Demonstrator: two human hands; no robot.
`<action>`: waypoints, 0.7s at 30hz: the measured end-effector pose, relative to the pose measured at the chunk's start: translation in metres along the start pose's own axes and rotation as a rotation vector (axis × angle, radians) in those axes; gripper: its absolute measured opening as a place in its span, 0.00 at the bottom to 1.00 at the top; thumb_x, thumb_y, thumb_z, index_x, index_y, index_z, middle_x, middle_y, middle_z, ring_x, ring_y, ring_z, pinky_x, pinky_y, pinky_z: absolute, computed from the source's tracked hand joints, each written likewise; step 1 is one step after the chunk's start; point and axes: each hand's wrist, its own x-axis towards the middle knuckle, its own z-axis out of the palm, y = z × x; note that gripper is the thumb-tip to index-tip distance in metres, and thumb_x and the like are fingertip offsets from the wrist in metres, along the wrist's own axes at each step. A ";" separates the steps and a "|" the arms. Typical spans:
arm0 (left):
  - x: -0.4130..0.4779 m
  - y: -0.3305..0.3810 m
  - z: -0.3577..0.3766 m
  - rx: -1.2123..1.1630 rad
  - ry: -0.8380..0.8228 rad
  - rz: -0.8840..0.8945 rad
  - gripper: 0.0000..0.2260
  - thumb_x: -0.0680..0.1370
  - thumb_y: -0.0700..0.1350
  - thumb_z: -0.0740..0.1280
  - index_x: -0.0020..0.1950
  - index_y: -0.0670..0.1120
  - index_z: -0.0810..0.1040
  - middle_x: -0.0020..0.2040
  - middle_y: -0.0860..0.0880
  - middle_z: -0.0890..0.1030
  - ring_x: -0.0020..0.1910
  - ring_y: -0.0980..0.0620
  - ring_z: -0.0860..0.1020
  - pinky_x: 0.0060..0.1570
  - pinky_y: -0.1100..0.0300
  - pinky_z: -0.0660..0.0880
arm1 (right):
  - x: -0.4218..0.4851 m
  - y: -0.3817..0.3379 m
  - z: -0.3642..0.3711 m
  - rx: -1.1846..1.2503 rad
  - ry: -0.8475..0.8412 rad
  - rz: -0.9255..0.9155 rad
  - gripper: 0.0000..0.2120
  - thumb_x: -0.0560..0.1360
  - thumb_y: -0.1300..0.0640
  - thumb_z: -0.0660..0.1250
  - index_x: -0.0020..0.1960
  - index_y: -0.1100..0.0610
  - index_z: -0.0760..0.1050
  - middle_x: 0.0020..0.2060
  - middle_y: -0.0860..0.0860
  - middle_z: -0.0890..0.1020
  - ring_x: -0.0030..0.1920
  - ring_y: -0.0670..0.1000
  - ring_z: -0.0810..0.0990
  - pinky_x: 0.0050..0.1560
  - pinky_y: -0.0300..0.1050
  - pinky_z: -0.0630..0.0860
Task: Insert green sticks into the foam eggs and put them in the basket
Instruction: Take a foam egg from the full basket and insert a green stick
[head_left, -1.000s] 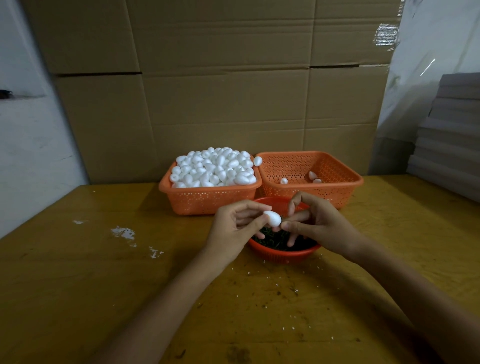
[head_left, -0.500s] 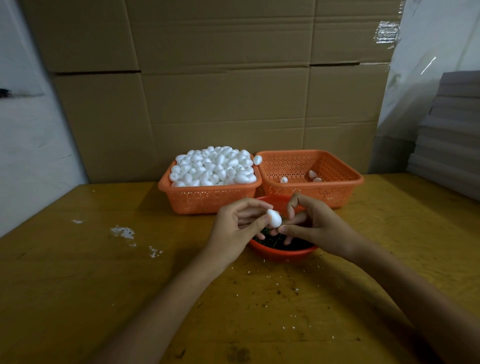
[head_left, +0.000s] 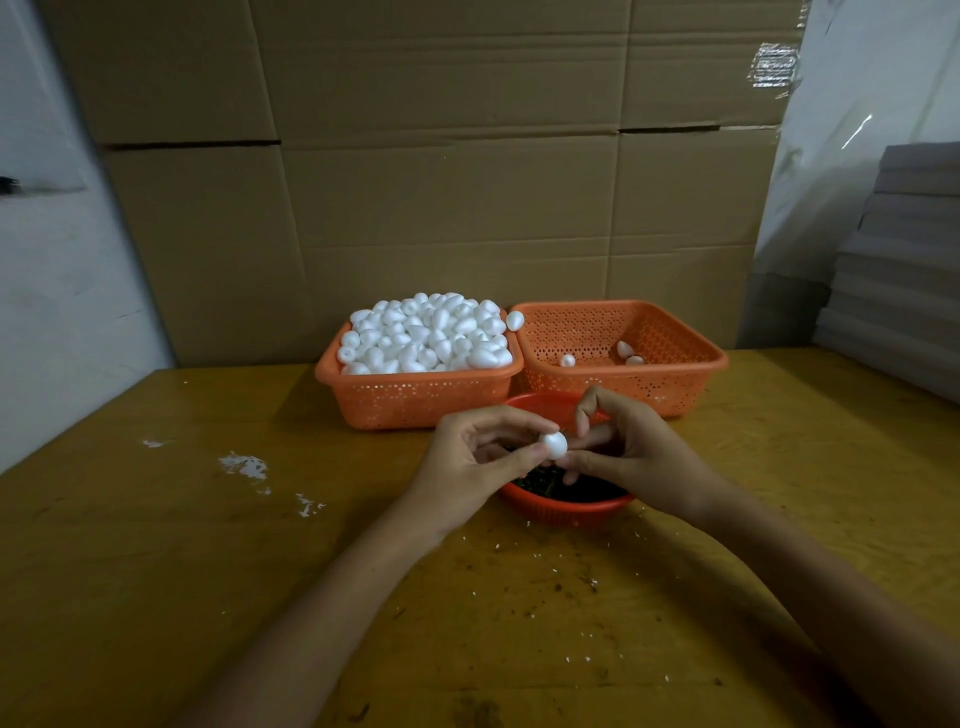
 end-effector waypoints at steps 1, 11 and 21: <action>0.000 0.000 0.000 0.000 -0.001 -0.003 0.09 0.77 0.40 0.76 0.57 0.42 0.86 0.53 0.44 0.88 0.54 0.43 0.86 0.49 0.54 0.80 | 0.000 0.000 0.000 0.000 -0.003 -0.001 0.16 0.74 0.57 0.74 0.52 0.64 0.69 0.42 0.54 0.89 0.45 0.56 0.89 0.55 0.54 0.85; 0.002 -0.005 0.003 -0.008 0.080 -0.040 0.06 0.79 0.38 0.75 0.55 0.44 0.84 0.48 0.47 0.87 0.44 0.51 0.85 0.40 0.61 0.80 | 0.000 0.002 -0.003 0.050 -0.056 0.002 0.15 0.76 0.58 0.73 0.52 0.63 0.69 0.46 0.54 0.89 0.44 0.58 0.89 0.51 0.47 0.84; 0.004 -0.009 0.001 0.001 0.084 -0.033 0.06 0.79 0.37 0.73 0.55 0.41 0.83 0.47 0.42 0.86 0.41 0.44 0.82 0.39 0.58 0.80 | 0.000 0.002 -0.006 0.131 -0.085 0.007 0.12 0.78 0.61 0.72 0.50 0.62 0.68 0.49 0.58 0.89 0.44 0.60 0.88 0.51 0.51 0.85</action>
